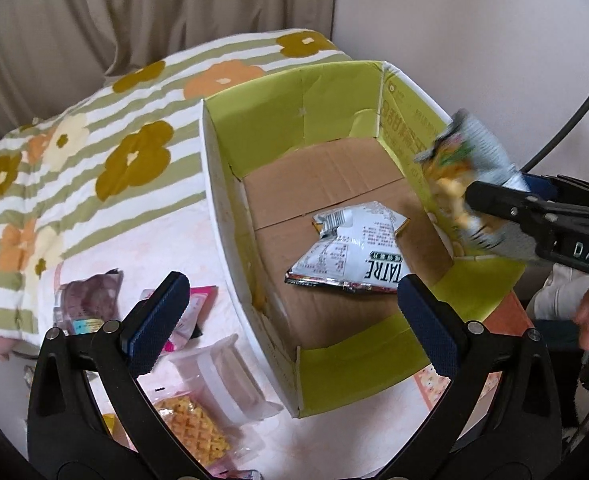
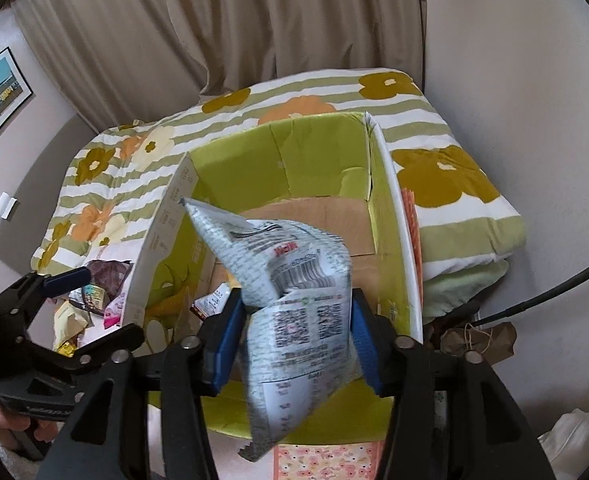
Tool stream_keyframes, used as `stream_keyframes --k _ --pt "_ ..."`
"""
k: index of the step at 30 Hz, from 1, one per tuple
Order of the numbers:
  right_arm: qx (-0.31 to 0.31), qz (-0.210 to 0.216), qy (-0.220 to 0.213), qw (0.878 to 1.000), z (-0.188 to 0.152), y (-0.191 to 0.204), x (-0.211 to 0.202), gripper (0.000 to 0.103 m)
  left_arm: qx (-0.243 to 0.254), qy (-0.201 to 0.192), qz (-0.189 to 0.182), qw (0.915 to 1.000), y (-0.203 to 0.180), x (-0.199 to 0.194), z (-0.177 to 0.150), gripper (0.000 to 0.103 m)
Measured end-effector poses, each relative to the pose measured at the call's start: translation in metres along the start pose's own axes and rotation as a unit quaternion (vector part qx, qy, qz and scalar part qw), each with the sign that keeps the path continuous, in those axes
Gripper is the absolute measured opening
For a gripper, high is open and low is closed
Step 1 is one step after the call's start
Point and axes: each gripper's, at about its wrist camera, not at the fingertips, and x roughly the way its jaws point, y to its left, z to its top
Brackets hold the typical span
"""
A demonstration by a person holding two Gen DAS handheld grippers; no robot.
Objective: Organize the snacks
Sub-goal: 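Carry both bags over the yellow-green box and open both grippers to drop them, then move both tools back over the remaining snacks on the table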
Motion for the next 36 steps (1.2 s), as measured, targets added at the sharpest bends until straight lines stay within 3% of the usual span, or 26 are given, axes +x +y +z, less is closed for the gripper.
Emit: stream_keyframes --k 2,11,25,30,36 --pt "-0.007 0.005 -0.007 1.0 -0.004 0.003 -0.003 0.103 0.0 0.0 0.001 1.0 0.0 -0.001 -0.001 0.103" --pt "-0.006 0.014 -0.025 1.0 -0.017 0.007 -0.024 0.103 0.0 -0.008 0.005 1.0 -0.002 -0.012 -0.01 0.103" --pt "-0.029 0.035 -0.077 0.996 -0.034 0.024 -0.088 0.103 -0.013 -0.061 0.017 0.9979 -0.014 -0.076 -0.029 0.103" --pt "-0.072 0.057 -0.086 0.992 -0.035 0.043 -0.108 0.103 -0.034 -0.083 0.048 0.9948 -0.009 -0.109 -0.045 0.103" --pt "-0.1 0.107 -0.084 0.986 -0.045 0.069 -0.109 0.103 -0.074 -0.081 0.1 0.9889 0.018 -0.14 -0.083 0.103"
